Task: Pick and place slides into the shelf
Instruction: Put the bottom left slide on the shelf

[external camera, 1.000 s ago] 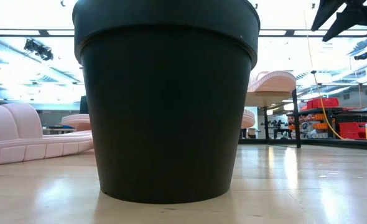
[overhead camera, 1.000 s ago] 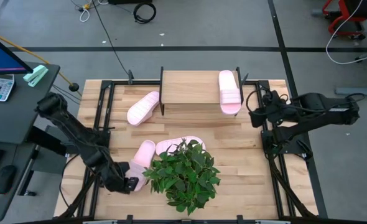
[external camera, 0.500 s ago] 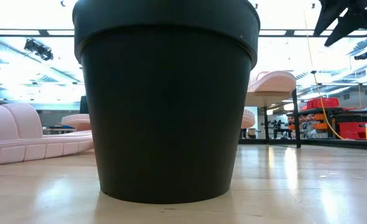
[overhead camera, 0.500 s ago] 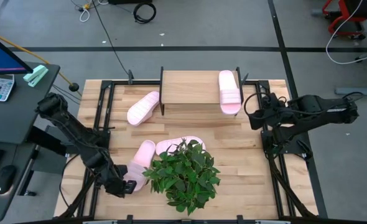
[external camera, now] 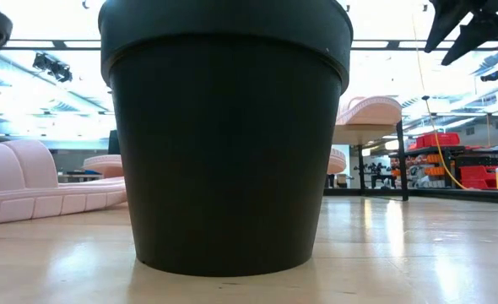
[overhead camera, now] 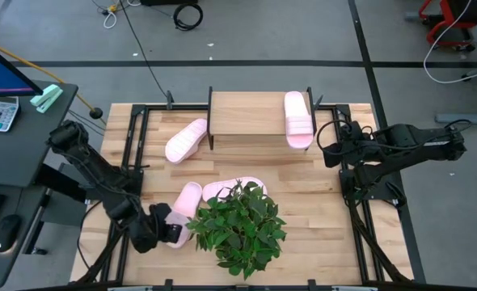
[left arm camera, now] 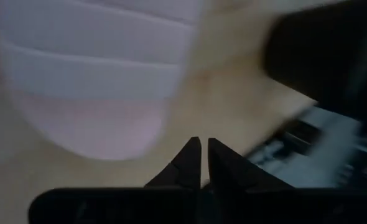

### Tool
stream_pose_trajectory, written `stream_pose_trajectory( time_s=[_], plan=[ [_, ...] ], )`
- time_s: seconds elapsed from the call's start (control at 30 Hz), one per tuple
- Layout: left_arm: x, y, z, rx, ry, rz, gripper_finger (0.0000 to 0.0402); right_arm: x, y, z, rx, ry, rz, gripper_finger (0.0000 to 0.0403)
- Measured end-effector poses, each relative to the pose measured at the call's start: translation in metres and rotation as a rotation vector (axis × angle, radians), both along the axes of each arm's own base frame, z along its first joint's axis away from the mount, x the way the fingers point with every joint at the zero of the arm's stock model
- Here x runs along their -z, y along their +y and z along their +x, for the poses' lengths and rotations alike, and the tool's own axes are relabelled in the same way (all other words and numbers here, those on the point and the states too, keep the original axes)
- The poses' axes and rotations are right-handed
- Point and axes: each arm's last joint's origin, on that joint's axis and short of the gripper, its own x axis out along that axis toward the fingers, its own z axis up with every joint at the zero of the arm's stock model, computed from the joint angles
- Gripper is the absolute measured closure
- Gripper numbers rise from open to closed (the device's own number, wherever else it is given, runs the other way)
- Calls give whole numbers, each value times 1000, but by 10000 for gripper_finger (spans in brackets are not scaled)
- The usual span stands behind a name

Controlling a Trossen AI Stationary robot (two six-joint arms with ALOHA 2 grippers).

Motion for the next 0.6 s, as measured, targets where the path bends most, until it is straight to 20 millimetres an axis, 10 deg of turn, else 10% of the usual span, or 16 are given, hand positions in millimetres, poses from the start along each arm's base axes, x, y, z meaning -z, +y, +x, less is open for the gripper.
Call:
stream_pose_trajectory(
  time_s=[0.27,0.6],
  plan=[
    [-20,-18,19,-72,-269,-187,371,0,0,0,-18,12,-32,178],
    [-1,-47,38,-34,-95,-192,391,0,-1,0,-54,33,-69,179]
  ],
)
